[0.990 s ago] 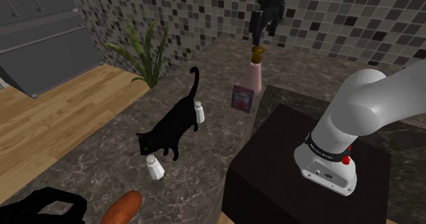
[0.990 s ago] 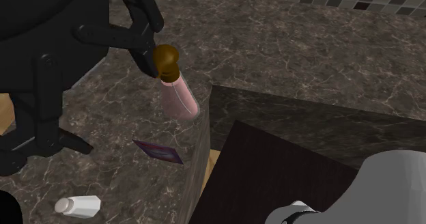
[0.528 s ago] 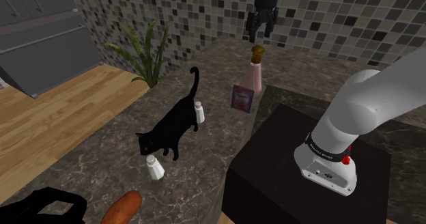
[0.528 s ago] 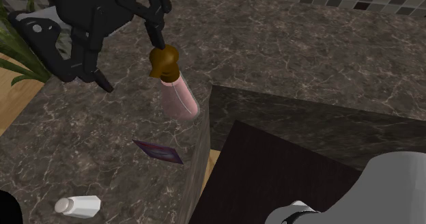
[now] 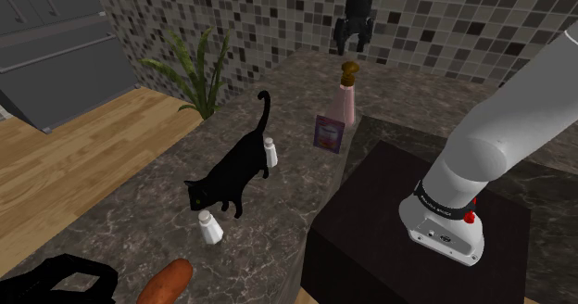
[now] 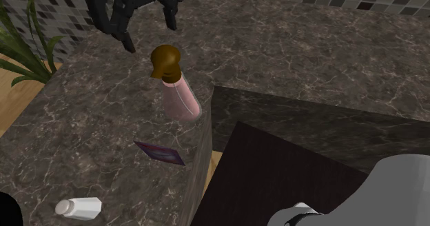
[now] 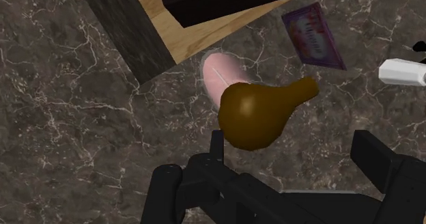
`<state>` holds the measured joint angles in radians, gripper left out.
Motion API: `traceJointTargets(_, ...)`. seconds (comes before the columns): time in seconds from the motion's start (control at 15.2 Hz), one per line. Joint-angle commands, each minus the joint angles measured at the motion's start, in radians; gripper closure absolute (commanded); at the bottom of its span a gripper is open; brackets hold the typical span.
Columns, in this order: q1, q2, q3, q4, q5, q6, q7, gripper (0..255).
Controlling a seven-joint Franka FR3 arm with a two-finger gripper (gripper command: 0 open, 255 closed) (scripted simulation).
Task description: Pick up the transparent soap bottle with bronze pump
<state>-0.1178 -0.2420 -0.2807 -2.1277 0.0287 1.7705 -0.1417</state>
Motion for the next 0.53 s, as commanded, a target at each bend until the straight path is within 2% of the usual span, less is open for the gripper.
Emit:
traceJointTargets(0.0,-0.009,0.038,-0.021,0.013,0.015,0.01,-0.023,0)
traceJointTargets(0.46,-0.009,0.062,-0.025,-0.066,0.022,0.112,-0.037,0)
